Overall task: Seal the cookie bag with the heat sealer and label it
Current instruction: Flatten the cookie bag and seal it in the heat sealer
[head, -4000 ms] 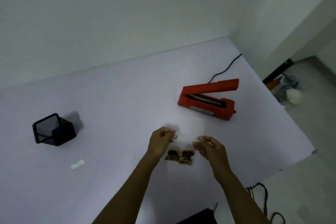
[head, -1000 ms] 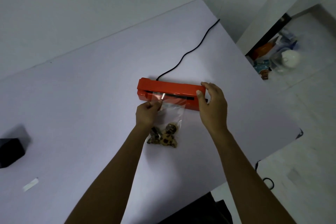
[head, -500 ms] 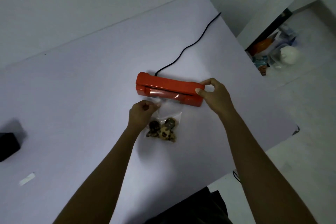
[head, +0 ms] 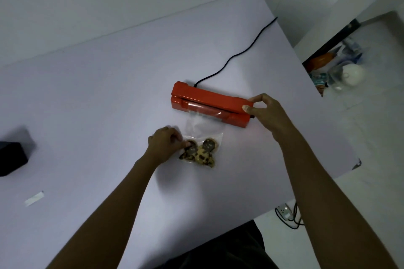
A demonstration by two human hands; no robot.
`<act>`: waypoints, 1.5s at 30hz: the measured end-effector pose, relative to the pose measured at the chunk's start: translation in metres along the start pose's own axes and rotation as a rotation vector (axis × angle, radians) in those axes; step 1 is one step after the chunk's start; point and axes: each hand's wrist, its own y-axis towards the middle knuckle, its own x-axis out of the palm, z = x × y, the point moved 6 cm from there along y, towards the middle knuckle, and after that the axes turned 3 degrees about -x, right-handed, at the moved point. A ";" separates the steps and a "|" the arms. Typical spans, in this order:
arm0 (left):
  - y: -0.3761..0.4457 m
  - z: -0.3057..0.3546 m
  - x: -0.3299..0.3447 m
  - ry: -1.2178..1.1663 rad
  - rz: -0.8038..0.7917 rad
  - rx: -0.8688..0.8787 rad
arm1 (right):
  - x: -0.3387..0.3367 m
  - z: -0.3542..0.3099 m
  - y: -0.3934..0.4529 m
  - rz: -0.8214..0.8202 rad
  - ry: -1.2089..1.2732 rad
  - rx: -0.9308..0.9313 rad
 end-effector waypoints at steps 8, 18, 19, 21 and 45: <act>0.003 -0.004 -0.001 -0.060 -0.040 0.001 | 0.000 -0.002 0.000 -0.007 -0.007 0.003; 0.005 -0.005 -0.002 -0.063 -0.051 -0.014 | 0.000 -0.006 -0.002 -0.016 -0.009 0.002; 0.005 -0.005 -0.002 -0.066 -0.051 -0.013 | 0.000 -0.005 -0.002 -0.012 -0.009 0.002; 0.005 -0.006 -0.002 -0.071 -0.054 -0.012 | 0.000 -0.006 -0.002 -0.013 -0.003 0.001; 0.001 0.000 -0.005 -0.048 -0.057 -0.029 | 0.001 -0.002 -0.002 -0.031 0.017 -0.001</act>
